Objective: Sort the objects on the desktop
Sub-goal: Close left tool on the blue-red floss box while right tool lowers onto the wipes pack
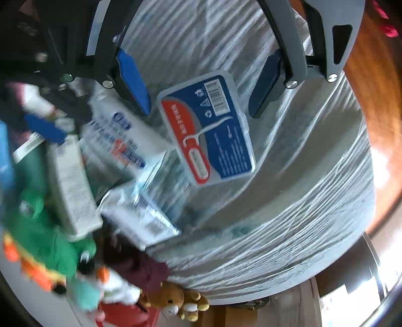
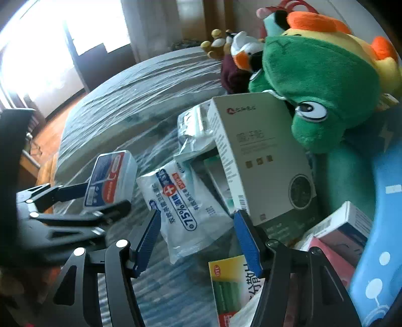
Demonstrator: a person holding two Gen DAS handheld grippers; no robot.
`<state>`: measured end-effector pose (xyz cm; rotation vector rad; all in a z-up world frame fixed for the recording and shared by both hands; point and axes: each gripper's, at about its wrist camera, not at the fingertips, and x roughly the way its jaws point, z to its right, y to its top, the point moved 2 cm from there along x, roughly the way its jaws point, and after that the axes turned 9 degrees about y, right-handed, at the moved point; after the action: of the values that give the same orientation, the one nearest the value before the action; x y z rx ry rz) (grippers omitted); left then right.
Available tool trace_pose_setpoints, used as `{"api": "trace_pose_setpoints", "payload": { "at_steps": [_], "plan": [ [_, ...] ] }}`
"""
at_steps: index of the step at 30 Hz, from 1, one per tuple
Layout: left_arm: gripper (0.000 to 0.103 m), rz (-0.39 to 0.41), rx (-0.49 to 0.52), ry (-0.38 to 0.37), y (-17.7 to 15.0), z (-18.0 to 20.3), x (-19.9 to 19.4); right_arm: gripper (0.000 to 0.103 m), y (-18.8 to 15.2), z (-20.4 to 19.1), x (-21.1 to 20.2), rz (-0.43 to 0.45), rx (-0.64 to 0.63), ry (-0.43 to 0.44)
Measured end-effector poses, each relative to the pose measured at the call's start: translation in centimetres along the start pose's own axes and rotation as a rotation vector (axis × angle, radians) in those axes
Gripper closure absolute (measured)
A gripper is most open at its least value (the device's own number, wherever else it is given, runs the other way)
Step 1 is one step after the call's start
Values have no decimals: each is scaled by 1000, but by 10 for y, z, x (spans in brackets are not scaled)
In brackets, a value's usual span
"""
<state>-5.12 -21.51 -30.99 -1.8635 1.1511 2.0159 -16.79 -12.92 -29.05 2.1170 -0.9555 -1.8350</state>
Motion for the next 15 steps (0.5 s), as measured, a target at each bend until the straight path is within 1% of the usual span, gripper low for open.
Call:
{"api": "trace_pose_setpoints", "payload": {
  "at_steps": [1, 2, 3, 4, 6, 8, 10, 11, 13, 14, 15],
  "plan": [
    [25, -7, 20, 49, -3, 0, 5, 42, 0, -2, 1, 2, -9, 3],
    [26, 5, 8, 43, -4, -7, 6, 42, 1, -4, 1, 7, -11, 18],
    [30, 6, -4, 53, -4, -13, 6, 42, 2, -7, 2, 10, -12, 36],
    [30, 1, -18, 65, -1, -23, 7, 42, 2, -9, 3, 11, -12, 51],
    [30, 12, -19, 50, 5, -33, 7, 42, 2, -16, 10, 1, -15, 82],
    [30, 22, 0, 26, 9, -38, 6, 42, 2, -18, 20, -13, -11, 89],
    [30, 30, 35, 4, 13, -36, 5, 42, 4, -18, 28, -15, -3, 84],
    [30, 30, 45, 7, 14, -36, 6, 42, 7, -18, 29, -10, -7, 70],
    [30, 7, 42, 0, 20, -36, 12, 41, 12, -13, 36, -20, -12, 41],
    [30, -8, 34, -4, 24, -36, 16, 35, 15, -11, 39, -19, -15, 22],
    [30, -18, 29, -4, 26, -36, 20, 32, 16, -10, 43, -21, -25, 13]
  ]
}}
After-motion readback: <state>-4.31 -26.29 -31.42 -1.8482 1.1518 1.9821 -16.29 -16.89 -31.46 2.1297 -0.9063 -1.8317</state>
